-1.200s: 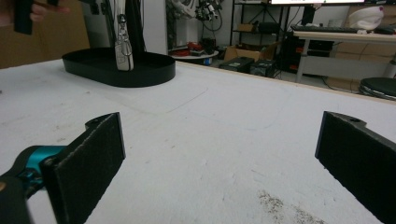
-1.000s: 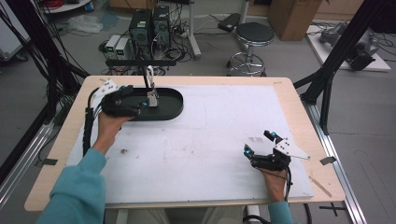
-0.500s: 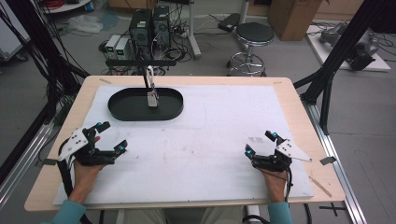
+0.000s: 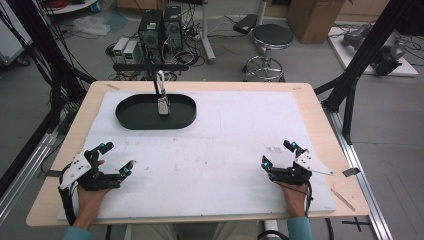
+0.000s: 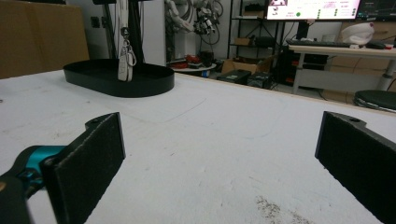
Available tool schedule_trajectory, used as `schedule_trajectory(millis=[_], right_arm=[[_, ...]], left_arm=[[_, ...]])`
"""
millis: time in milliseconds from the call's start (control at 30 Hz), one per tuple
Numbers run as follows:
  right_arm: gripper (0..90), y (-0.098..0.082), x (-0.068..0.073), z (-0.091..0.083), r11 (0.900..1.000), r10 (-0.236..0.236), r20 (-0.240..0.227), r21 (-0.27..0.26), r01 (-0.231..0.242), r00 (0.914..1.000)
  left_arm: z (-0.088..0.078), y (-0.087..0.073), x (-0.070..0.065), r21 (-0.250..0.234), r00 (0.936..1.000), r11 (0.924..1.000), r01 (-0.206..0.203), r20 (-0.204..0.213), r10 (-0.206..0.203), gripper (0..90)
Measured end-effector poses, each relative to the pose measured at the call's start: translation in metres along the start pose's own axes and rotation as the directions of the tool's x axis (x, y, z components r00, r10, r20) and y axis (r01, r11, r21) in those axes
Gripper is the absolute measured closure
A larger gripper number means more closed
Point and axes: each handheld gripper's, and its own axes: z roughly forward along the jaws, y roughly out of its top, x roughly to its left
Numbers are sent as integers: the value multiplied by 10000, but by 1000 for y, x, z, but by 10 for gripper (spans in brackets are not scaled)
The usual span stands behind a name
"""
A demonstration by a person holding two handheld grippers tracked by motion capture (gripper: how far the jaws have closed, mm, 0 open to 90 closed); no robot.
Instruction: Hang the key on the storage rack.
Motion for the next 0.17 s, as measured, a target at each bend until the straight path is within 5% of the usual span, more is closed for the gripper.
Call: schedule_trajectory(millis=[167], right_arm=[[9, 0, 1, 0, 9998, -219, 65, -38, 219, 9997]], left_arm=[[0, 0, 1, -11, 9999, 9999, 118, -32, -118, 17]])
